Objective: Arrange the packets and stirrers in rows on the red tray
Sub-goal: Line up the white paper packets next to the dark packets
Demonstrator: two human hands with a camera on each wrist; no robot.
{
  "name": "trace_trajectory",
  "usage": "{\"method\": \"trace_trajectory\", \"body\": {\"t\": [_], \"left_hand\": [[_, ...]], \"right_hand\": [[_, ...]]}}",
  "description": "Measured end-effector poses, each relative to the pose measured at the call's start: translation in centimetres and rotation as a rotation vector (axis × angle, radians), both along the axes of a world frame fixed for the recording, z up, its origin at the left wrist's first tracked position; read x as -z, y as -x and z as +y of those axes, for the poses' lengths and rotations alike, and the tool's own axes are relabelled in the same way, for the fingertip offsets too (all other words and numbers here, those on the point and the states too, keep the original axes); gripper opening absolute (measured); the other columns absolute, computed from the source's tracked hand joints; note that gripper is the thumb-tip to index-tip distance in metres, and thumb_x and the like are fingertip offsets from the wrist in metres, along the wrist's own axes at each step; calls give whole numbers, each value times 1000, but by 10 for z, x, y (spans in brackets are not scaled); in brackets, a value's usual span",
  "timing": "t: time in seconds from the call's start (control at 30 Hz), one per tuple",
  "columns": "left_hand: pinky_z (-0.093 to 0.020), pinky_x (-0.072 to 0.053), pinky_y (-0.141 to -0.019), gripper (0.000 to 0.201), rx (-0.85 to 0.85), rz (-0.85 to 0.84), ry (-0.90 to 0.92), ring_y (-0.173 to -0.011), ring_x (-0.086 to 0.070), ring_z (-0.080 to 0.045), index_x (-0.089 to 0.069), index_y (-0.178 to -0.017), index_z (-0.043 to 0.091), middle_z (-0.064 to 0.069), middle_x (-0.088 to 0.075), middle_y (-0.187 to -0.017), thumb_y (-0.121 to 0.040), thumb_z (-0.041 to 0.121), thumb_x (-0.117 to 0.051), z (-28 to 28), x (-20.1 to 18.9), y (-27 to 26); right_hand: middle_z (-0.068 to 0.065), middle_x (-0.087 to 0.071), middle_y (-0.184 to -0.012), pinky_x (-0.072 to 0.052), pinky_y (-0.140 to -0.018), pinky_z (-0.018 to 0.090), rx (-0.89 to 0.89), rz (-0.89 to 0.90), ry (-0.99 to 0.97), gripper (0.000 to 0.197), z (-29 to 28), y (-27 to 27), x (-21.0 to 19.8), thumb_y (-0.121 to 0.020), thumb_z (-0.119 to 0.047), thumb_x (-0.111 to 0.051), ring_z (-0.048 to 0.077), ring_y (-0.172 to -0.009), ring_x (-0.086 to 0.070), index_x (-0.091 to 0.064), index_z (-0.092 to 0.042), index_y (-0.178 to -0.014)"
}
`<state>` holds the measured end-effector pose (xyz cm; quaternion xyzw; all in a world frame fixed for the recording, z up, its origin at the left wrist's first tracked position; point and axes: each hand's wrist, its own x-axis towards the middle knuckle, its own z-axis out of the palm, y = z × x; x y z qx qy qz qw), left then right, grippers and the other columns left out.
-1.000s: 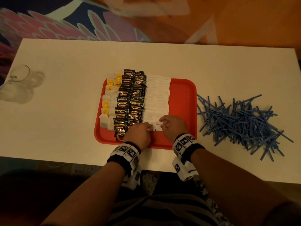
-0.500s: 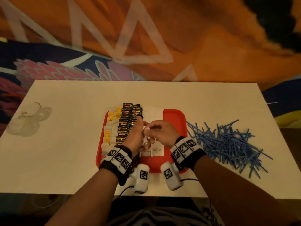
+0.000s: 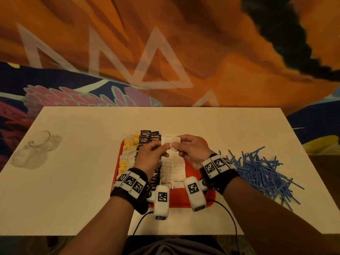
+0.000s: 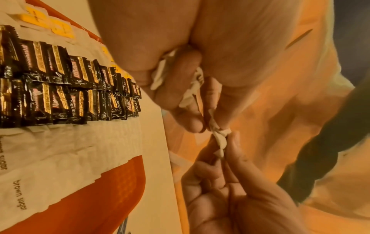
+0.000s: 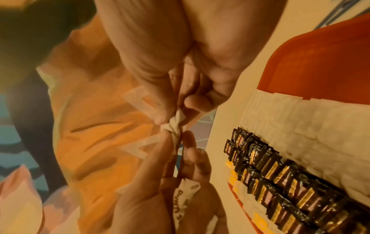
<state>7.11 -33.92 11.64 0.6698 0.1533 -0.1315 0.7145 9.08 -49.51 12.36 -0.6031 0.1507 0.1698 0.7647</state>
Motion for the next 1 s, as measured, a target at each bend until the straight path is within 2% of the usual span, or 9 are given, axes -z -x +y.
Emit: {"method": "trace_trajectory", "body": {"t": [0.13, 0.23, 0.33, 0.43, 0.53, 0.6, 0.7, 0.87, 1.0], "left_hand": [[-26, -37, -57, 13, 28, 16, 49, -81, -66, -12, -71, -103, 12, -2, -72, -86, -93, 19, -67, -1, -1, -1], [-30, -42, -61, 7, 28, -32, -8, -85, -66, -21, -75, -94, 15, -9, -73, -89, -91, 19, -71, 1, 4, -4], [-36, -42, -64, 9, 9, -67, -29, -78, -62, -23, -75, -86, 22, -9, -69, -82, -89, 14, -72, 0, 8, -5], [-36, -46, -68, 9, 19, -116, -50, -74, -61, -18, -72, -89, 19, -3, -67, -79, -89, 10, -71, -3, 7, -5], [-30, -42, -59, 4, -2, -137, -54, -64, -57, -14, -71, -87, 14, -2, -64, -73, -91, 13, -69, -1, 6, -5], [-27, -36, -53, 15, -49, -136, -70, -53, -49, -8, -68, -79, 13, 3, -59, -65, -94, 17, -67, -1, 7, -7], [-26, -36, -53, 23, -128, -110, -79, -52, -47, -8, -68, -72, 16, 10, -56, -58, -95, 19, -66, -3, 10, -7], [-25, -35, -51, 19, -88, -120, -131, -49, -42, -7, -70, -77, 16, 14, -52, -53, -95, 20, -66, -5, 16, -3], [-29, -31, -51, 27, -84, -163, -174, -49, -38, -10, -70, -67, 21, 9, -51, -56, -94, 21, -66, 0, 20, -4]], "right_hand": [[6, -71, -80, -42, -56, 20, -57, 24, -20, 22, -1, 0, -2, -81, 9, -70, 13, -64, -60, -66, -8, -94], [6, -69, -78, -42, -50, 19, -51, 68, -62, 12, -2, 0, -3, -85, 3, -68, 12, -61, -58, -66, -7, -90], [6, -67, -76, -40, -47, 21, 33, 162, -112, 2, -2, 1, 0, -91, -8, -65, 15, -60, -57, -64, -8, -89], [5, -69, -78, -40, -51, 24, 84, 179, -117, 6, 0, 3, 4, -92, -16, -66, 16, -61, -60, -63, -10, -93], [3, -68, -72, -42, -55, 24, 7, 84, 4, 15, -2, 6, 7, -81, -9, -77, 15, -64, -60, -63, -11, -88], [2, -69, -70, -43, -55, 23, -40, 43, 106, 23, -4, 8, 8, -74, -5, -82, 14, -65, -62, -63, -12, -86], [2, -69, -72, -42, -50, 21, -94, 25, 191, 33, -7, 5, 12, -70, -11, -86, 12, -62, -61, -65, -7, -96], [-1, -62, -67, -42, -52, 24, -34, 55, 115, 13, -5, 2, 13, -81, -22, -78, 8, -52, -53, -69, -13, -82], [-4, -50, -59, -39, -51, 26, 23, 98, 40, 20, 4, 3, 16, -88, -29, -71, 9, -46, -49, -65, -12, -81]]}}
